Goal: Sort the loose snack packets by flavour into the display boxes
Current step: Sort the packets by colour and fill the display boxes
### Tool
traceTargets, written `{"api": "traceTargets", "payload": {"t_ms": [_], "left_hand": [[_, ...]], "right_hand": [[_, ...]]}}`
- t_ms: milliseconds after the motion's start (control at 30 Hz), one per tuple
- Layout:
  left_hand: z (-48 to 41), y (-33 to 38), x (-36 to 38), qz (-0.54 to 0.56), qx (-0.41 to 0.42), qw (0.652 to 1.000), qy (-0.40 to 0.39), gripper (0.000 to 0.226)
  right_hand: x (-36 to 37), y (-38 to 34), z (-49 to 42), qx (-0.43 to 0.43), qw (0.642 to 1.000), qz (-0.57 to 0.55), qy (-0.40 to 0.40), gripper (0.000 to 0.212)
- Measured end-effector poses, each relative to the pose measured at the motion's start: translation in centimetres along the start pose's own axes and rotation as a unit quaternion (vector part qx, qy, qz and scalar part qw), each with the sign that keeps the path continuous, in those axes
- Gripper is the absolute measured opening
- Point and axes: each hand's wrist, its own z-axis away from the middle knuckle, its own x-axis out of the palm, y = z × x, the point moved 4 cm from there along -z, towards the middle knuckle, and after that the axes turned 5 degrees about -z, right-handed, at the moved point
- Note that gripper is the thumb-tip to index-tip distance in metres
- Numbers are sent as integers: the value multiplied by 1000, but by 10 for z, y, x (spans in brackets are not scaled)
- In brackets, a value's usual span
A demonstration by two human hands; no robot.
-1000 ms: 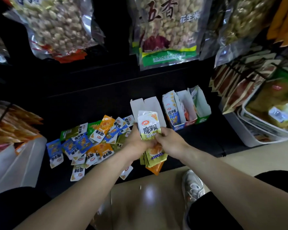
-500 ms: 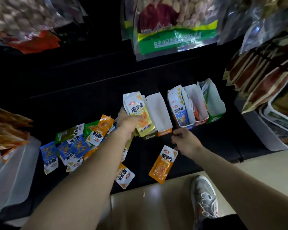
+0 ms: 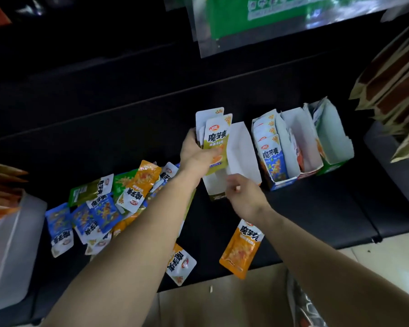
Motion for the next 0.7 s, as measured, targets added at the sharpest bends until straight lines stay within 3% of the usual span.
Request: {"api": "traceTargets", "payload": {"t_ms": [167, 300, 367, 467, 700], "left_hand": [[-5, -15, 5, -22, 9, 1000, -6, 56], [-5, -19, 2, -137, 58, 989, -6, 70], [-6, -17, -2, -268, 104, 958, 8, 68], [-7, -17, -10, -436, 165, 883, 58, 72], [-31, -31, -22, -400, 186, 890, 117, 77]], "right_hand": [[16, -5, -4, -42, 996, 77, -29, 47], [22, 3, -5, -40, 990, 130, -36, 45], [24, 6, -6, -43, 988, 141, -42, 44], [23, 7, -6, -51, 986, 154, -48, 42], [19, 11, -11, -61, 981, 175, -56, 36]]}}
